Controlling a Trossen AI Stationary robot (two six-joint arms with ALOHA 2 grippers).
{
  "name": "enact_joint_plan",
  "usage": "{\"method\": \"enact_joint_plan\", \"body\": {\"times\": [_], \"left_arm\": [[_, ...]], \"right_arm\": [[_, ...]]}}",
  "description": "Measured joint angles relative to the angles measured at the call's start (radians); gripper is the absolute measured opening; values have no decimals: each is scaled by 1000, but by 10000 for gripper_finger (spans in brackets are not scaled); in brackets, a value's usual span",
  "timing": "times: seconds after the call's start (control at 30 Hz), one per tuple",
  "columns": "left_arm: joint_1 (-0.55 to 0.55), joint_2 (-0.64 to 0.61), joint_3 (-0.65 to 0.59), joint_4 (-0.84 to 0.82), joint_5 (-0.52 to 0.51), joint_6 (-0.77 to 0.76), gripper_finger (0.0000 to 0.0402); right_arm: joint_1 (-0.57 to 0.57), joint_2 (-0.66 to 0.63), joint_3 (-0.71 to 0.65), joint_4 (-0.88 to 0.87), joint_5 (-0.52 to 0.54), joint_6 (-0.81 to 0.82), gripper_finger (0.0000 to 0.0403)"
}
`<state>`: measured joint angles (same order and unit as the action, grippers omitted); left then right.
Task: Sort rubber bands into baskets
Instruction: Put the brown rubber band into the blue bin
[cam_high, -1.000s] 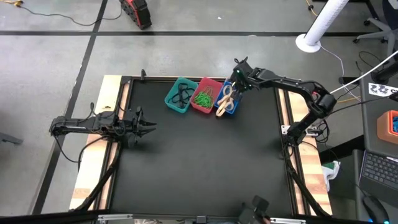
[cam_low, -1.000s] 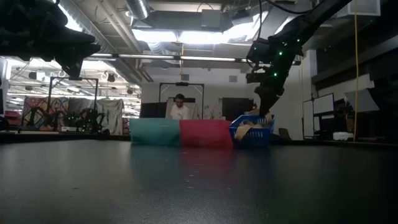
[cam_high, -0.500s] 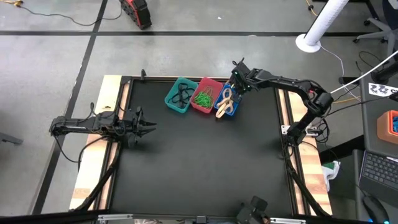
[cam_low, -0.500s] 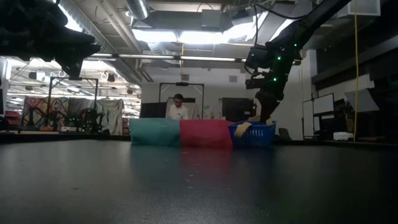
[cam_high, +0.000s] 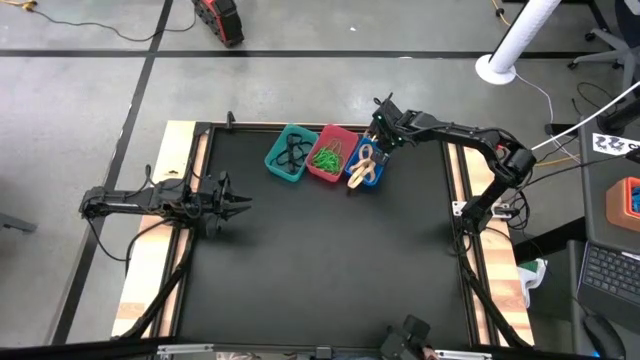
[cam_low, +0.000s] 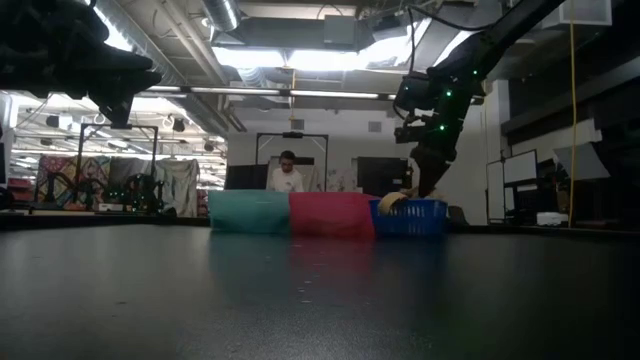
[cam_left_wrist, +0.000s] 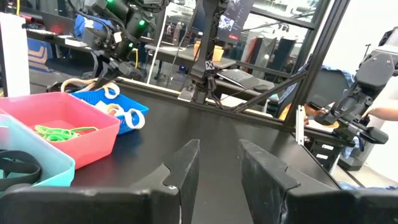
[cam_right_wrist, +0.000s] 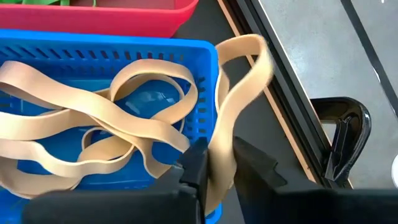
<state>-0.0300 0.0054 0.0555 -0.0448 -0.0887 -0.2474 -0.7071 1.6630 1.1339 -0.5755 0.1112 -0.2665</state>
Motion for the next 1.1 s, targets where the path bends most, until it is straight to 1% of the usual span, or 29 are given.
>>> {"method": "enact_joint_plan", "body": {"times": [0.1,0.2,0.3,0.4,0.43,0.53,0.6,0.67,0.77,0.93,1.1], "left_arm": [[0,0,0,0,0,0,109],[0,0,0,0,0,0,109],[0,0,0,0,0,0,109],[0,0,0,0,0,0,109],[0,0,0,0,0,0,109],[0,0,0,0,0,0,109],[0,0,0,0,0,0,109],[0,0,0,0,0,0,109],[0,0,0,-1,0,0,109],[0,0,0,-5,0,1,109],[0,0,0,-5,0,1,109]], "right_arm": [[0,0,0,0,0,0,78],[0,0,0,0,0,0,80],[0,0,0,-1,0,-3,60],[0,0,0,-1,0,-26,17],[0,0,0,-2,0,-30,10],[1,-1,0,-3,0,-32,15],[1,-5,2,-7,1,-33,10],[1,-8,25,-42,1,-34,5],[1,-10,82,-97,0,-29,8],[43,-11,159,-188,-60,-20,4],[149,-11,176,-226,-109,-19,3]]}}
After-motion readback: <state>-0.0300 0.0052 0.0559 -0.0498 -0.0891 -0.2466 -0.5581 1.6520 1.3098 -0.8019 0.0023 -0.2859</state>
